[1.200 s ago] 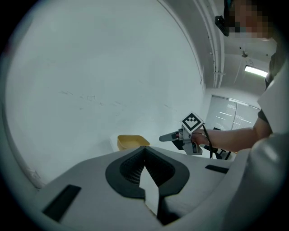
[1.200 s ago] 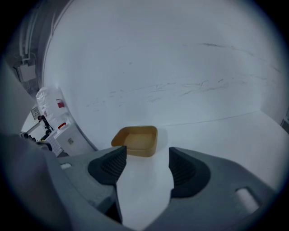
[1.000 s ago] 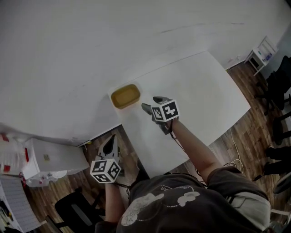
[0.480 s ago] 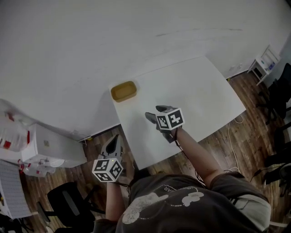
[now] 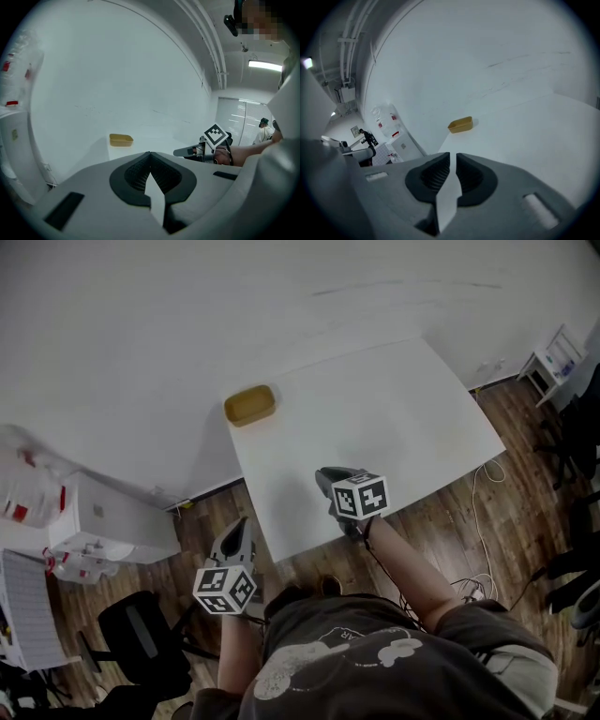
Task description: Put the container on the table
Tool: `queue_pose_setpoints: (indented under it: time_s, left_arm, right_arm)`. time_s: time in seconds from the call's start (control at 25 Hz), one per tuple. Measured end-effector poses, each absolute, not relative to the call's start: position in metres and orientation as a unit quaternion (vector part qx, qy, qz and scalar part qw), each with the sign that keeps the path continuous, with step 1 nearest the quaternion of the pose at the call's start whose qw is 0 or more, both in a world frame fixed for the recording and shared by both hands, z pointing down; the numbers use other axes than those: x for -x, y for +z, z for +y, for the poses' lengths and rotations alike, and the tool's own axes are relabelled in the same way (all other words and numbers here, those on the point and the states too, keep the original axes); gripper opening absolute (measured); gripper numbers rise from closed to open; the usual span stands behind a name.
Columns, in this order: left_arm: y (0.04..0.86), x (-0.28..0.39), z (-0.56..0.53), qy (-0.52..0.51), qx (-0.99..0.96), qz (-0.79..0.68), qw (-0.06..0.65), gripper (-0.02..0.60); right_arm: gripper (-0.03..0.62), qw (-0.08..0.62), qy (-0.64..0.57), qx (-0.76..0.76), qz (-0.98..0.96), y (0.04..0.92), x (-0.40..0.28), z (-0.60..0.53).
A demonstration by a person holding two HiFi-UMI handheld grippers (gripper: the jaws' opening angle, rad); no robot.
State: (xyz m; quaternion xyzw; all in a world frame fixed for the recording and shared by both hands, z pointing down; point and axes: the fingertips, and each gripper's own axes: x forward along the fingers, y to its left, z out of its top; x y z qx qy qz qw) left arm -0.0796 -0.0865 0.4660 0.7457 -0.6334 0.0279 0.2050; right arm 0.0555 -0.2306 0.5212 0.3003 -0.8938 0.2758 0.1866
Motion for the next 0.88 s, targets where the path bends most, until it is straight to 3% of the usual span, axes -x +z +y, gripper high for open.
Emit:
queue_pose_setpoints:
  time_s: [0.08, 0.88]
  left_arm:
    - [0.466, 0.075, -0.083, 0.032, -0.749, -0.63, 0.204, -0.003]
    - [0.465, 0.09, 0.025, 0.015, -0.755, -0.621, 0.212, -0.003]
  right_arm:
    - [0.0, 0.188, 0.257, -0.299, -0.9, 0.518, -0.059, -0.222]
    - [-0.002, 0.215, 0.237, -0.317, -0.893, 0.516, -0.051, -0.111]
